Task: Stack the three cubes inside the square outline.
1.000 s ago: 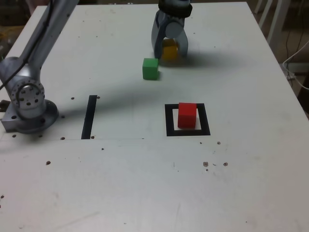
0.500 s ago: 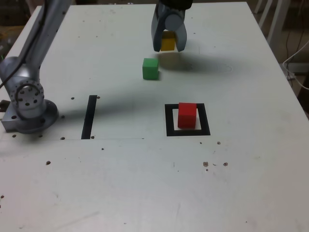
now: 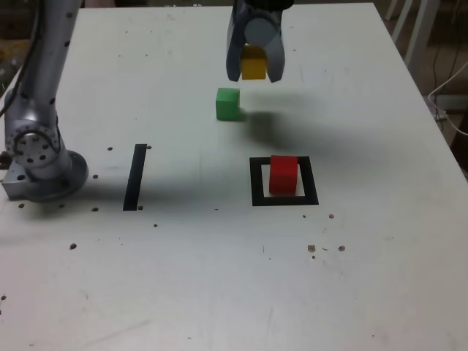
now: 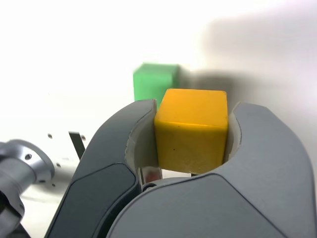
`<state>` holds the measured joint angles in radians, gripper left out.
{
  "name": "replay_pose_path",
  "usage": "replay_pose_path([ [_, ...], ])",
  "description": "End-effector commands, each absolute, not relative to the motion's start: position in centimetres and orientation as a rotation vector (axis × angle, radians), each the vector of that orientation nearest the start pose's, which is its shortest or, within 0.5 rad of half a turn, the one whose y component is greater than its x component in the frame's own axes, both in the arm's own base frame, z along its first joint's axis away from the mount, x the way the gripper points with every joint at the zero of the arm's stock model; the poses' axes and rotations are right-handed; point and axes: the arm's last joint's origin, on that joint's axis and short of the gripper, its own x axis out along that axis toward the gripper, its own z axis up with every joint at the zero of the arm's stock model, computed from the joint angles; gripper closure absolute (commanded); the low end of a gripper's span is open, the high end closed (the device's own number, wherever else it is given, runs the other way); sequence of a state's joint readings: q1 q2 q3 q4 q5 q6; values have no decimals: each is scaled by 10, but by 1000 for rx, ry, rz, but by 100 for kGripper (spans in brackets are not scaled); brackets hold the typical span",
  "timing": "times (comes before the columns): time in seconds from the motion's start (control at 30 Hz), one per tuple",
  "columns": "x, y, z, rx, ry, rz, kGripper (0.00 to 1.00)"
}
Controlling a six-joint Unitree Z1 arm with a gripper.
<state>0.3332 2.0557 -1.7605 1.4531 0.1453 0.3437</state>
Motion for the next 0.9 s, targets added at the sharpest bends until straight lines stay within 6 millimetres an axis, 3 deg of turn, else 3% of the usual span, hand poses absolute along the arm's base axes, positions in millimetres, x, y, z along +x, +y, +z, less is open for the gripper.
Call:
replay_pose_path([
  [0.0, 343, 113, 291, 82, 1780, 34, 74],
  [0.27, 334, 55, 310, 106, 1739, -30, 74],
  [0.53, 331, 6, 311, 101, 1743, -94, 74],
  [0.87, 343, -30, 298, 94, 1748, -148, 74],
])
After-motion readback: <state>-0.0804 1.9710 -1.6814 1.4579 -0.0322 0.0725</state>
